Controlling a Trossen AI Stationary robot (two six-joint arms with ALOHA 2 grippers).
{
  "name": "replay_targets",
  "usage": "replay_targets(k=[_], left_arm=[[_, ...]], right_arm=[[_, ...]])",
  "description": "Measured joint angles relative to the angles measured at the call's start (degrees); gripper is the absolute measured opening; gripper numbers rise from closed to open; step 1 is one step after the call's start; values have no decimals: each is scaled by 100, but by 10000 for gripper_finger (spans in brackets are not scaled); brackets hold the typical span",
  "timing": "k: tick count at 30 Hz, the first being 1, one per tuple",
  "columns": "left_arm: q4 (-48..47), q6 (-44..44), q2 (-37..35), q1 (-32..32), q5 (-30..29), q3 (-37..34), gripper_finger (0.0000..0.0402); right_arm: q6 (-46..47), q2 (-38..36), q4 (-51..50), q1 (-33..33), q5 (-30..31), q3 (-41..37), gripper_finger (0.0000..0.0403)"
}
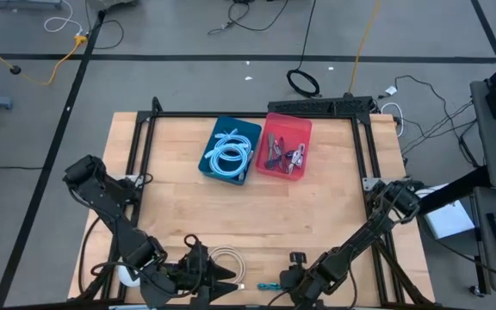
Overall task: Pick & Place USB Port
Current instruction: Put the small black and blue charger cable into the pink bin
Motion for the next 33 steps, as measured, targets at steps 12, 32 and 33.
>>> replay_targets(k=[12, 32, 33], left_arm=[[-149, -2, -2, 0, 7, 0, 202], [-2510, -8, -641, 451, 378, 0, 202], [-2769, -1, -772, 481, 312, 0, 202]], right_arm=[[1219, -53, 204, -340, 227, -14, 15], [1776, -2484, -37, -3668, 3689, -11, 1], [1856, -2487, -171, -3935, 3668, -11, 1]])
